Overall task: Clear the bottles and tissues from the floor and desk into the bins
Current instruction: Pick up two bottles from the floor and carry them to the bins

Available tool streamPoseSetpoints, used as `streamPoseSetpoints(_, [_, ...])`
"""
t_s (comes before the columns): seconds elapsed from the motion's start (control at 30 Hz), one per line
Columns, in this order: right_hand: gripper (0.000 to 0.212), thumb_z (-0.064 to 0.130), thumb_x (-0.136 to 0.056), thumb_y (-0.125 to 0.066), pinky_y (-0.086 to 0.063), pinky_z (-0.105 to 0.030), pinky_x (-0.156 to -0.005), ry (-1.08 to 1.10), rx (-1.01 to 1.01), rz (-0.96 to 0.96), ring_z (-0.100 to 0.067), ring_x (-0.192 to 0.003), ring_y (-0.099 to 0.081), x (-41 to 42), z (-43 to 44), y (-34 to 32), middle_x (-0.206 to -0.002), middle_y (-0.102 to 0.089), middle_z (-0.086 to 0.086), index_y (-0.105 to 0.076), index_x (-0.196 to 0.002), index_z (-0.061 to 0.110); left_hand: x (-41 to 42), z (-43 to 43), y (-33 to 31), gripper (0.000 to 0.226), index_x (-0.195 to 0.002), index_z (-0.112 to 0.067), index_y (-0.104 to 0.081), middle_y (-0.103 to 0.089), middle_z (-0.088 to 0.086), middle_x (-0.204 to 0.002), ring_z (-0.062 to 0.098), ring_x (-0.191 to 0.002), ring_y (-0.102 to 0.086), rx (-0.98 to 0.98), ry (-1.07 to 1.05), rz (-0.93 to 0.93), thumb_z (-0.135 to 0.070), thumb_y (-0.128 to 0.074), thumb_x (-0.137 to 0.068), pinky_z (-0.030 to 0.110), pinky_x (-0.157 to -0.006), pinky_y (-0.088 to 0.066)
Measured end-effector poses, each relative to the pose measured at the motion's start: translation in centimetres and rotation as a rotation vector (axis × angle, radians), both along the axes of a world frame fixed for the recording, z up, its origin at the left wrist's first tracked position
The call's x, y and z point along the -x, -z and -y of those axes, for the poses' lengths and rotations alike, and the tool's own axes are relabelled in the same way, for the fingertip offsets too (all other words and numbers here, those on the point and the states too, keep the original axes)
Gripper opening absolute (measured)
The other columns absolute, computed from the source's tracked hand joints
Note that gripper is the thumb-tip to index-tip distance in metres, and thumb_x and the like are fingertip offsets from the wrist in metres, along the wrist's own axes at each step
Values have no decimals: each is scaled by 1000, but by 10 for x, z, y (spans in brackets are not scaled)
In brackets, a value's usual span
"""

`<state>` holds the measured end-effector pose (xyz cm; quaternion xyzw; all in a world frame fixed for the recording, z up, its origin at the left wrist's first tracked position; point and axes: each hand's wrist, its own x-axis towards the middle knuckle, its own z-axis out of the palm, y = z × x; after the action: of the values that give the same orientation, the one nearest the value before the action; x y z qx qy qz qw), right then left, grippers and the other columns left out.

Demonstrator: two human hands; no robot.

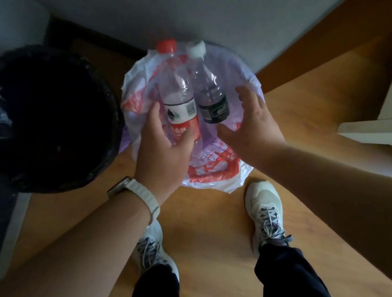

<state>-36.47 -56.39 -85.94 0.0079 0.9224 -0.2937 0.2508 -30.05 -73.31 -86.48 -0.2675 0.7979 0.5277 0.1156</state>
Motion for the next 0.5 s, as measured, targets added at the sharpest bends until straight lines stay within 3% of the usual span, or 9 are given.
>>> streamPoseSetpoints(0.1, [74, 32, -84, -63, -43, -32, -94, -109, -47, 9, -22, -128, -44, -7, -8, -17, -151, -32, 0, -25, -147, 24, -3, 3, -23, 67, -149, -19, -33, -43, -4, -146, 6, -132, -40, 101, 120, 7, -30, -64, -91, 24, -105, -35])
streamPoseSetpoints(0.23, [65, 38, -89, -56, -39, -42, -99, -258, -180, -30, -28, -130, -39, -6, -18, -65, -149, -35, -1, -28, -146, 25, -5, 13, -64, 55, -142, -13, -45, -49, 1, -141, 8, -129, -42, 238, 305, -69, -32, -55, -91, 17, -103, -30])
streamPoseSetpoints(0.37, [58, 45, -91, -51, -36, -43, -101, -420, -275, -131, -27, -131, -38, -4, -23, -125, -145, -40, 0, -34, -142, 25, -9, 25, -114, 51, -135, -11, -53, -55, 9, -133, 25, -123, -50, 435, 521, -166, -34, -54, -89, 37, -99, -43])
streamPoseSetpoints(0.5, [56, 52, -91, -48, -38, -44, -101, -508, -349, -220, -27, -129, -42, -3, -23, -183, -141, -45, -2, -42, -138, 23, -8, 37, -174, 53, -134, -13, -55, -56, 11, -132, 30, -120, -52, 627, 648, -198, -38, -52, -88, 43, -92, -48])
